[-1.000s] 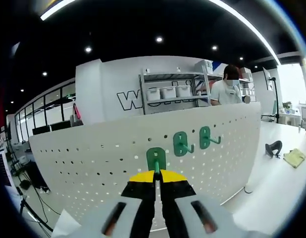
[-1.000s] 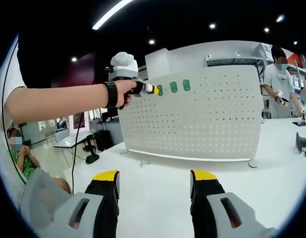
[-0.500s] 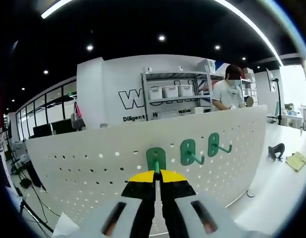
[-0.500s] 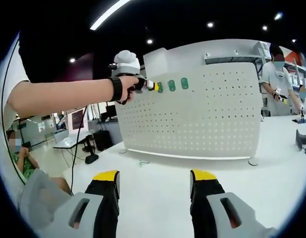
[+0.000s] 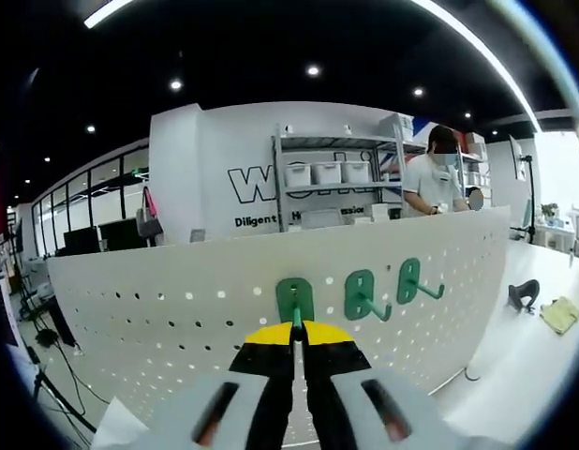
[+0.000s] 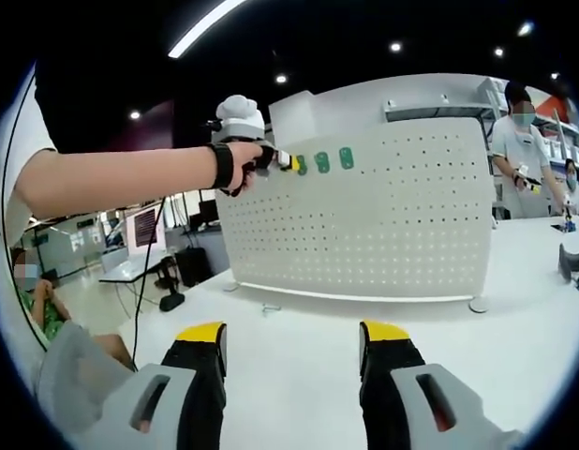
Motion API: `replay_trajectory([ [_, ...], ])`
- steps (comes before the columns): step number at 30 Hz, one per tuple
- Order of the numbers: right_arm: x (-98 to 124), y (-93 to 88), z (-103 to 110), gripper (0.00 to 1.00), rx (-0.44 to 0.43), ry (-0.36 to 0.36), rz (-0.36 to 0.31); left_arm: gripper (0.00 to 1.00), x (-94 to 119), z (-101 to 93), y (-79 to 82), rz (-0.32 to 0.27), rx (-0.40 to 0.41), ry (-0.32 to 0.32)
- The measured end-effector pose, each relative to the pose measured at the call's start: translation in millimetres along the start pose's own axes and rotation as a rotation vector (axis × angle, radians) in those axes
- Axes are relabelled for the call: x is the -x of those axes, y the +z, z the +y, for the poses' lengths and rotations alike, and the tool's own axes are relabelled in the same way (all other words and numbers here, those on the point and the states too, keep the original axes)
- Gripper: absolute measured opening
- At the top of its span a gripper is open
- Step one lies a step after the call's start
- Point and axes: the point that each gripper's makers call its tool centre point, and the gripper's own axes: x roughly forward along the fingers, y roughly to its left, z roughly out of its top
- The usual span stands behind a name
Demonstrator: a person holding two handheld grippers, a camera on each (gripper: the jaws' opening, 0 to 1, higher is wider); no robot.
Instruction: Insert the hook assembly into the mounting plate slot until the hook locks in place.
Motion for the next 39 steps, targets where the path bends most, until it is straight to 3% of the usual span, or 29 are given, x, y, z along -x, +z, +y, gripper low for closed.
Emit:
replay_trajectory([
  [22,3,-0.8,-2,0.57,-0.008,-0.012,-0.001,0.07,-3,-4.4,-3.7,0.024,-0.010,-0.028],
  [29,1,2.9,1,0.57,0.010,0.002,-0.010,0.13,3,-11.6,-4.3,0.007,-0.031,-0.082],
  [32,1,3.4,0,0.57,0.010,0.003,-0.009,0.15,8,-14.6,-4.1,0.006,-0.094,-0.100],
  [34,0,2.9,2,0.57,0.009,0.009,-0.003,0.18,11,-15.9,-1.7,-0.019,-0.082,-0.114],
  [39,0,3.3,5,0.57,0.013,0.016,0.001,0.21,13,-16.3,-5.3,-0.006,-0.074,-0.138],
])
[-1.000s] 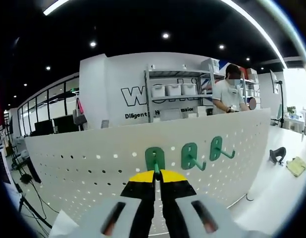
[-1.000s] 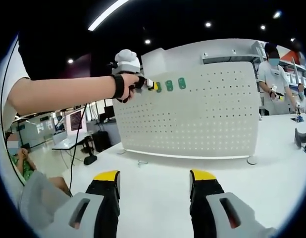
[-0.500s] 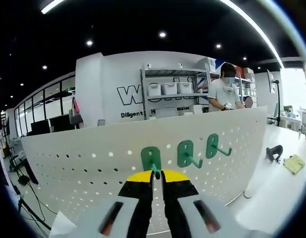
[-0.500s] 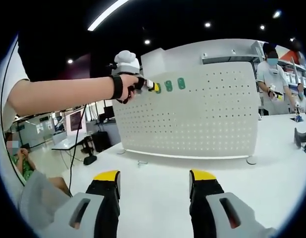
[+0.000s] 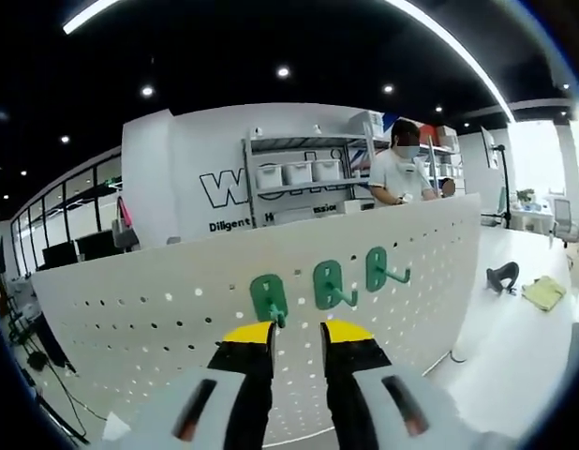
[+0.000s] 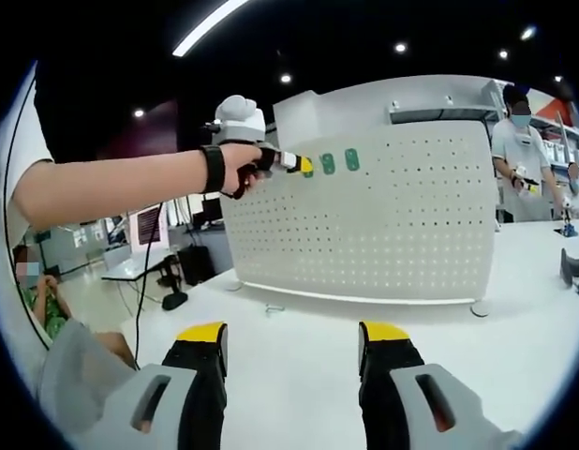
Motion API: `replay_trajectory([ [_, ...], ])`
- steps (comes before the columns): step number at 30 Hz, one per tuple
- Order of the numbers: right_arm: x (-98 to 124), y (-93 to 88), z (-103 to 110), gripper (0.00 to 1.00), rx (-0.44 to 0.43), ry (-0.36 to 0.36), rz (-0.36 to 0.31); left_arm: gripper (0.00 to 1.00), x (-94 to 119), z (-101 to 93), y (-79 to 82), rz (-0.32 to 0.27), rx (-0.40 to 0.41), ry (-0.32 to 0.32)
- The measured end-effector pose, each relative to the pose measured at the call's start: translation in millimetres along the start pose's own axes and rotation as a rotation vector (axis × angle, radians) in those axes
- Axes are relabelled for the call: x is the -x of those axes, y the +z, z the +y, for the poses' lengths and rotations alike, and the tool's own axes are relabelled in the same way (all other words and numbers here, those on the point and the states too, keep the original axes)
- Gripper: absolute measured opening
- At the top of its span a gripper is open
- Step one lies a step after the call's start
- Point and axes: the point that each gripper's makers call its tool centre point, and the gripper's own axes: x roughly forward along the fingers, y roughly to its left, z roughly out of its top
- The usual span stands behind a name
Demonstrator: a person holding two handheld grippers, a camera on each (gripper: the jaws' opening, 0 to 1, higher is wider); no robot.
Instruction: Insert the hook assembly into the mounting plate slot until the hook locks in place.
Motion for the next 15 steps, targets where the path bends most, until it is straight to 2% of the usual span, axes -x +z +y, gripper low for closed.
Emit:
replay_trajectory([
  [13,-3,-1.7,15,0.57,0.010,0.017,0.018,0.25,15,2.8,-8.5,0.005,0.001,-0.060],
  [15,-3,-1.5,17,0.57,0.012,0.017,0.016,0.24,19,-1.3,-15.1,0.020,0.021,-0.101],
])
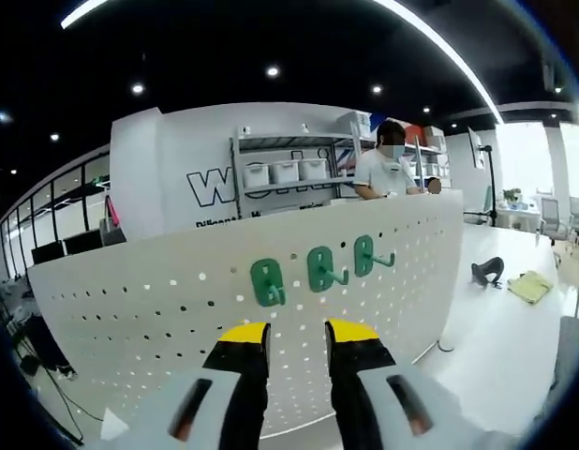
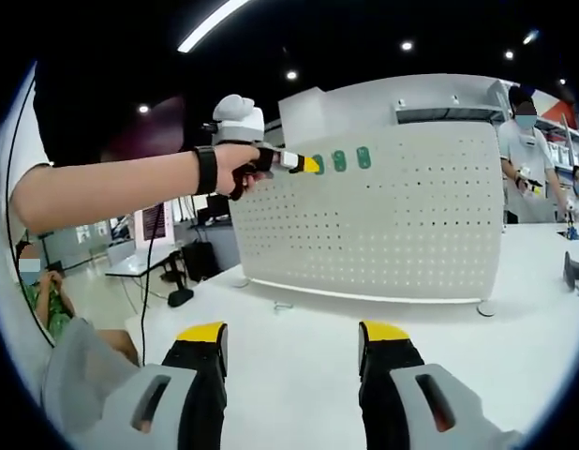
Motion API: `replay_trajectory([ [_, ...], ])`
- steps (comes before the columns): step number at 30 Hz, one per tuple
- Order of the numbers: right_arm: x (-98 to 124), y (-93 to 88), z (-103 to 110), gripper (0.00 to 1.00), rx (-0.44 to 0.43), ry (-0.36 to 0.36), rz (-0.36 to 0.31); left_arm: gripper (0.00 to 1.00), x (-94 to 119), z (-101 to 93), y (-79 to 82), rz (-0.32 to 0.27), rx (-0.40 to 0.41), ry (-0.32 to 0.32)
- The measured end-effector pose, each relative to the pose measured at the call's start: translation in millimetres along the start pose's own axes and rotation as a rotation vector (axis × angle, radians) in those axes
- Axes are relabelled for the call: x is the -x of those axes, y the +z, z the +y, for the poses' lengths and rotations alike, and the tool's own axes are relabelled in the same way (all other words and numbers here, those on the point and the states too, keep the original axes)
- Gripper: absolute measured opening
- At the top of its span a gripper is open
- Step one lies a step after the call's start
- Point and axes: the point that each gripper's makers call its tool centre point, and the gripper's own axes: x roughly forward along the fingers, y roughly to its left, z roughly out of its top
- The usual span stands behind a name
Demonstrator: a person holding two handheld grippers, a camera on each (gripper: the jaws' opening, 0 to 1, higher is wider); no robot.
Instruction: Insert the hook assembly into the mounting plate slot until the hook locks in place.
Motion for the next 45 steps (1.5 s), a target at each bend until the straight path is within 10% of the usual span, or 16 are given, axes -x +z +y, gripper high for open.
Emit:
replay_trajectory([
  [13,-12,-3.1,23,0.57,-0.011,0.018,-0.002,0.26,24,3.7,-31.6,0.062,0.009,-0.090],
  [45,-35,-1.9,67,0.56,0.018,0.076,0.015,0.25,78,31.6,-106.7,0.173,0.077,-0.086],
])
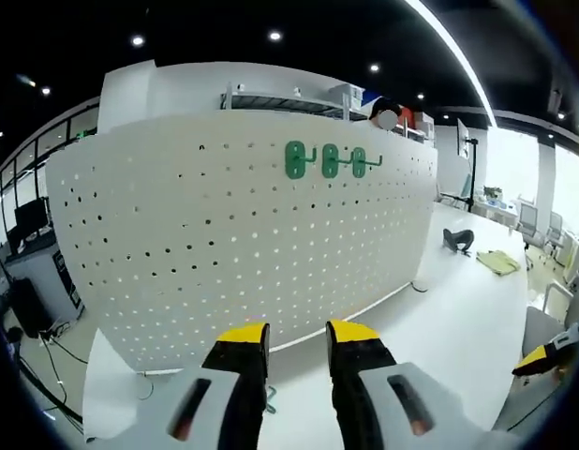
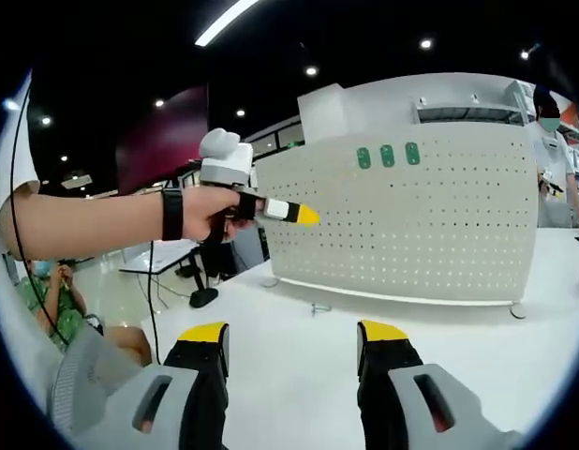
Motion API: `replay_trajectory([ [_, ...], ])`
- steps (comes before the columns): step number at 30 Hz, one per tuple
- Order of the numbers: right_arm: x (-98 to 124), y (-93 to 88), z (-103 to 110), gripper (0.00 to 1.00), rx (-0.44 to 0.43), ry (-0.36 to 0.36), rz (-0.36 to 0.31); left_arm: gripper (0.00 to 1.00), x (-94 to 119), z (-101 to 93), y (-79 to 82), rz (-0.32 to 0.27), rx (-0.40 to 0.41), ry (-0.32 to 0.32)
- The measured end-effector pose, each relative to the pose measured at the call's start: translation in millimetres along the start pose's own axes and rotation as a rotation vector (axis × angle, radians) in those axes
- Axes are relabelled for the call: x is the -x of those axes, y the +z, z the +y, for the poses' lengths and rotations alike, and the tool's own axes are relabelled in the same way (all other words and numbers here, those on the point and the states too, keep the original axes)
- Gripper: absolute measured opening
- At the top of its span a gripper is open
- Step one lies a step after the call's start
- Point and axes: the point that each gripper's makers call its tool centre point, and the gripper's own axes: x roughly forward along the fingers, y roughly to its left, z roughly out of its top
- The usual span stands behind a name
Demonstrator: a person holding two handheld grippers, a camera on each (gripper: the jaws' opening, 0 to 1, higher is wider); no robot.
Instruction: Insert the hook assembly into the mounting plate slot until the hook locks in place.
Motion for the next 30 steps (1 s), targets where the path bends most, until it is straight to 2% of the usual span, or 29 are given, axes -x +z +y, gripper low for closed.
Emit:
replay_trajectory([
  [4,0,0.3,2,0.56,0.001,-0.004,-0.001,0.25,-1,3.1,-9.7,0.016,-0.007,-0.008],
  [10,-3,0.0,0,0.56,-0.007,-0.017,0.002,0.28,-2,6.3,-16.1,0.018,-0.007,-0.007],
  [16,-2,-1.8,1,0.56,-0.012,-0.033,0.010,0.30,-6,10.3,-32.9,0.047,-0.007,-0.007],
  [17,-2,-2.0,1,0.56,-0.012,-0.035,0.011,0.30,-6,12.8,-35.9,0.055,0.000,0.008],
  [18,-2,-2.8,1,0.56,-0.012,-0.037,0.012,0.30,-5,18.7,-37.7,0.055,-0.034,0.043],
  [19,-2,-4.5,0,0.56,-0.016,-0.039,0.018,0.30,-5,19.6,-39.4,0.059,-0.053,0.049],
  [21,-3,-6.0,-1,0.56,-0.021,-0.044,0.022,0.34,-8,17.0,-45.1,0.067,0.017,0.025],
  [25,-5,-7.3,-2,0.56,-0.020,-0.044,0.029,0.38,-11,21.0,-53.9,0.085,-0.011,0.030],
  [30,-7,-10.2,-2,0.57,-0.024,-0.051,0.030,0.50,-13,30.0,-67.7,0.106,-0.001,0.064],
])
